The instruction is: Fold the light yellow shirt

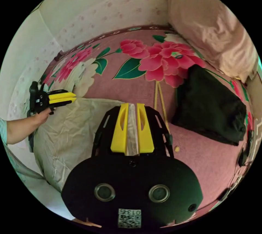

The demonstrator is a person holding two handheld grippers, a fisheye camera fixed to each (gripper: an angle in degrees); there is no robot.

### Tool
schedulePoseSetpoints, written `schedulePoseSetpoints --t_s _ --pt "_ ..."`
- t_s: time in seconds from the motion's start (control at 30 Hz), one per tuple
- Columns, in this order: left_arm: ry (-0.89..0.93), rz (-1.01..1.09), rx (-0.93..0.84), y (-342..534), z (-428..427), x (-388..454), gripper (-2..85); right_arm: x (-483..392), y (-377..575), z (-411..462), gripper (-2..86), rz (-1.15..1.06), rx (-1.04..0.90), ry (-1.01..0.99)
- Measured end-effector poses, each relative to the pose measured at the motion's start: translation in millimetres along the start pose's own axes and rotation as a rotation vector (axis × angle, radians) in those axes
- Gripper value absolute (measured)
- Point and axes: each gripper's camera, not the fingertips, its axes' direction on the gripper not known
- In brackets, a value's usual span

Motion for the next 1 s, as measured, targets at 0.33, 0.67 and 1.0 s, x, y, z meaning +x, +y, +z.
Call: schedulePoseSetpoints --t_s 0.33,0.67,1.0 --pt "0.079 0.319 -0.004 -22 61 132 0.3 7 131 7 5.5 0.107 -0.184 0.066" --pt "0.205 -0.116 -0.065 -22 53 16 1.2 -139 135 -19 0.6 -0.358 -0.136 -0.02" --pt "0.048 0.076 -0.048 -97 84 25 10.5 -31 144 -50 0.8 0.181 -0.156 0.29"
